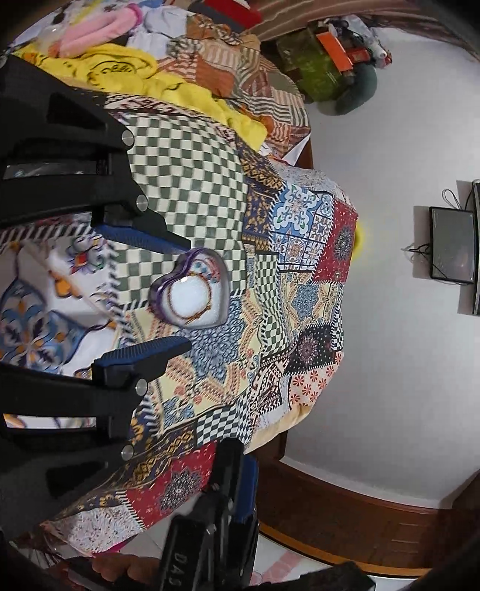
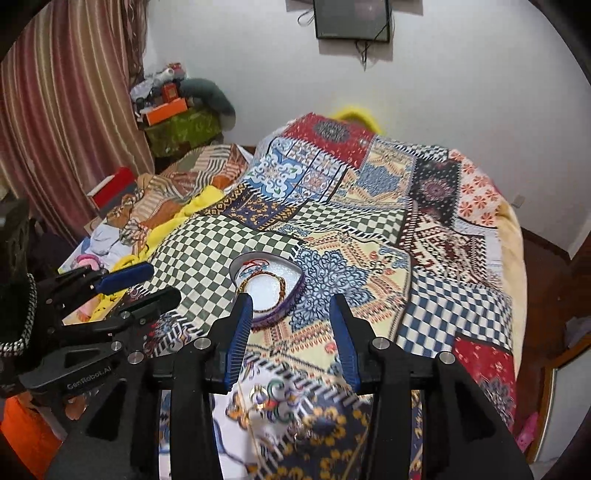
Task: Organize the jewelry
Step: 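Move the right gripper over the silver rings on the quilt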
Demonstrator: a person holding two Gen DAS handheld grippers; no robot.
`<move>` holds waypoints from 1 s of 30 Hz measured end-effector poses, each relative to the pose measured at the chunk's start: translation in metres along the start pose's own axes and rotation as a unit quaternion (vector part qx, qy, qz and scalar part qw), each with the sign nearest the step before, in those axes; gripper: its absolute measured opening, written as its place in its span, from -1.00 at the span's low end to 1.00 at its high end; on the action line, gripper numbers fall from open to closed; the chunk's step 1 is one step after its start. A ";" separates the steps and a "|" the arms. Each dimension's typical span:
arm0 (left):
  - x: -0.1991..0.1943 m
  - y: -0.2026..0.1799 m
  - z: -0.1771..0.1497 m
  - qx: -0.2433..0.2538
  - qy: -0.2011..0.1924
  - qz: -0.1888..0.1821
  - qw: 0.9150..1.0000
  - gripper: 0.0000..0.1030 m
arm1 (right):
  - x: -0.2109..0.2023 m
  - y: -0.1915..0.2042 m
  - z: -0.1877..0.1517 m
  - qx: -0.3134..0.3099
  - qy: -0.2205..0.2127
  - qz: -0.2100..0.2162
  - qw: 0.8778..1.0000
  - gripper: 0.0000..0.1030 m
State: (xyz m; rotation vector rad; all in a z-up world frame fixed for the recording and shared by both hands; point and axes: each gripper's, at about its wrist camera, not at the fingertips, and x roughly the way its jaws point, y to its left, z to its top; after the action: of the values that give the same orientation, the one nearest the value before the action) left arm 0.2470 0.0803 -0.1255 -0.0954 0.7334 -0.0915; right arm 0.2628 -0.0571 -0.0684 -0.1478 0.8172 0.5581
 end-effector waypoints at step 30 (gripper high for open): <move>0.007 -0.057 -0.090 0.060 0.068 0.000 0.996 -0.12 | -0.003 -0.028 -0.116 0.031 0.041 -0.010 0.999 -0.22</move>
State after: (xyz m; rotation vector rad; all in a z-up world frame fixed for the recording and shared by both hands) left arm 0.1890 0.0185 -0.1895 0.0259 0.8625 -0.1434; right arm 0.2006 -0.1206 -0.1475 -0.1224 0.9116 0.5090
